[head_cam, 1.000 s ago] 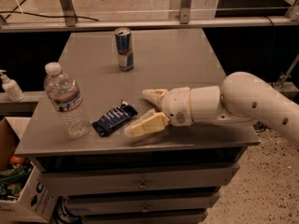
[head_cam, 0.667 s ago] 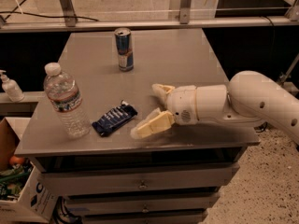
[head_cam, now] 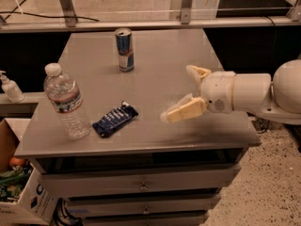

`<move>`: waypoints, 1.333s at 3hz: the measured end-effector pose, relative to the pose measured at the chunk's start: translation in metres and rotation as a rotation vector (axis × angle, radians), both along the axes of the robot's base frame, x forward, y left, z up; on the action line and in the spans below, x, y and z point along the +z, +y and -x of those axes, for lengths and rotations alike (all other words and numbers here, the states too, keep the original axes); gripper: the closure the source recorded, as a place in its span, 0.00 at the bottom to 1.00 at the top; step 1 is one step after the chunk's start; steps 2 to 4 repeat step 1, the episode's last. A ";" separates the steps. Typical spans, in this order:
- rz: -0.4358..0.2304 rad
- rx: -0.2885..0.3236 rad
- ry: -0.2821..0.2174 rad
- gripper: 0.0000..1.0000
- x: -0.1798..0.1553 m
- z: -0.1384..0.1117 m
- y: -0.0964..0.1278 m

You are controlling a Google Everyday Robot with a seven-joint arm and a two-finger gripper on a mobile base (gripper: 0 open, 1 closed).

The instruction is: Move rxbar blueberry near water bottle

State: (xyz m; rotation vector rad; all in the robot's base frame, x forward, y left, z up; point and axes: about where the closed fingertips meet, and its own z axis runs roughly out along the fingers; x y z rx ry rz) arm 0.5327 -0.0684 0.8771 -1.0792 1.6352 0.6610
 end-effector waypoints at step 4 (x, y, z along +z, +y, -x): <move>0.000 -0.003 -0.004 0.00 0.002 -0.001 -0.001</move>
Offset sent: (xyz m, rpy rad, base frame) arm 0.0000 0.0000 0.0000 0.0000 0.0000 0.0000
